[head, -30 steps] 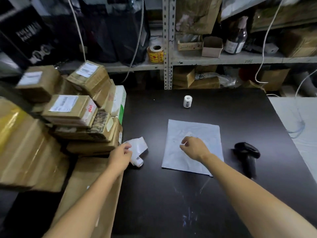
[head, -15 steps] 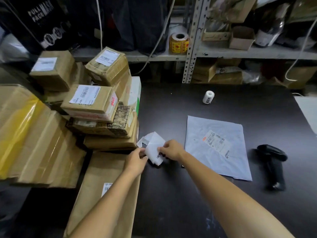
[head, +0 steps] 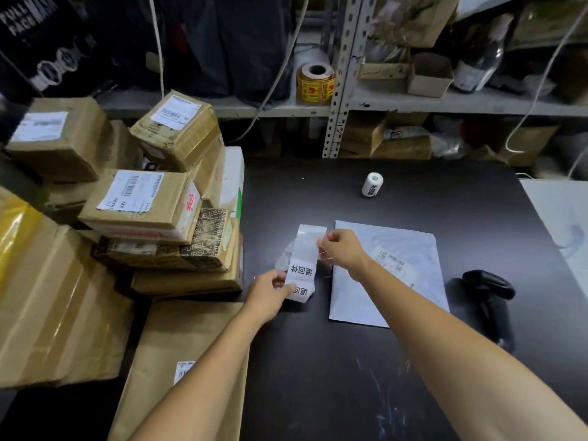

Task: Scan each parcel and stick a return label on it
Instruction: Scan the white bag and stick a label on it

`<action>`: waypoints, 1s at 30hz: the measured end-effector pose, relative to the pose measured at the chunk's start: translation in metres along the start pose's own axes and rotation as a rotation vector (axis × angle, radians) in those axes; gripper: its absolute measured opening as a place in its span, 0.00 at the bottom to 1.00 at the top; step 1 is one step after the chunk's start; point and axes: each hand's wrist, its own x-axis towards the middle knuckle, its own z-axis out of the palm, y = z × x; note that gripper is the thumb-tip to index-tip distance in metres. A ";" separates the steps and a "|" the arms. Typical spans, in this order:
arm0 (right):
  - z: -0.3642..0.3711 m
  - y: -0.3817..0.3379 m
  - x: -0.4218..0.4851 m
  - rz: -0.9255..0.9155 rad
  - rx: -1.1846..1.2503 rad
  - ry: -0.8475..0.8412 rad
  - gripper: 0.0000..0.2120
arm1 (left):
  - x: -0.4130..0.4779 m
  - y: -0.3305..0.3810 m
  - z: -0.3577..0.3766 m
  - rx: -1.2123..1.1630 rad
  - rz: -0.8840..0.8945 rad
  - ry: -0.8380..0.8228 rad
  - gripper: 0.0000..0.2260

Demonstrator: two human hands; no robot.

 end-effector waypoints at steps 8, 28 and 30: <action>-0.004 0.005 -0.001 -0.242 -0.358 0.051 0.05 | 0.007 0.016 -0.001 -0.082 0.024 0.036 0.02; 0.011 0.000 -0.010 -0.370 -0.650 -0.236 0.06 | 0.005 0.032 -0.003 0.011 0.082 -0.042 0.08; 0.012 -0.001 -0.011 -0.364 -0.656 -0.248 0.06 | 0.003 0.033 -0.003 0.010 0.092 -0.050 0.09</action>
